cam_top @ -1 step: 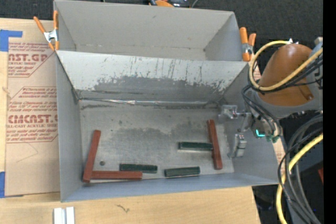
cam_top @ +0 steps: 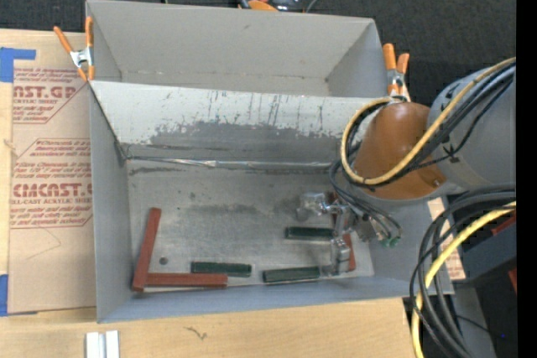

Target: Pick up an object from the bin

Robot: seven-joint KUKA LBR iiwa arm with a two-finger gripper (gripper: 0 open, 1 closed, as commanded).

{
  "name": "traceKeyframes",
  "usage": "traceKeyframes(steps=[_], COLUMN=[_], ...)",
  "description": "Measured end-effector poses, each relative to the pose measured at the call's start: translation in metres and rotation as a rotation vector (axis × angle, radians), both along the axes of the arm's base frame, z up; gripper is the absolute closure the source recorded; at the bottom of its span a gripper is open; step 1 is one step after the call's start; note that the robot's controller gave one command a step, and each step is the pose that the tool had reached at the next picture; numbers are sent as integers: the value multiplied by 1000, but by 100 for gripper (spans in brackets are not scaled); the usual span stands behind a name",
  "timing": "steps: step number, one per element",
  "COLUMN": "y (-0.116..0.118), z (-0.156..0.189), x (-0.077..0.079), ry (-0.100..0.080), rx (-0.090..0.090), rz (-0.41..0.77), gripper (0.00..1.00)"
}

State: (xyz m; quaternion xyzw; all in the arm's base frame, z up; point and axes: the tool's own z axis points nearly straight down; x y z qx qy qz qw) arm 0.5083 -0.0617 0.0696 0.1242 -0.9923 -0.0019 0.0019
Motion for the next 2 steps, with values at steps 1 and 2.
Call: traceKeyframes(steps=[1, 2], y=[-2, 41], z=[2, 172], x=[1, 7], ry=[-4, -14], rx=[-3, -3], rz=[-3, 70], gripper=[100, 100])
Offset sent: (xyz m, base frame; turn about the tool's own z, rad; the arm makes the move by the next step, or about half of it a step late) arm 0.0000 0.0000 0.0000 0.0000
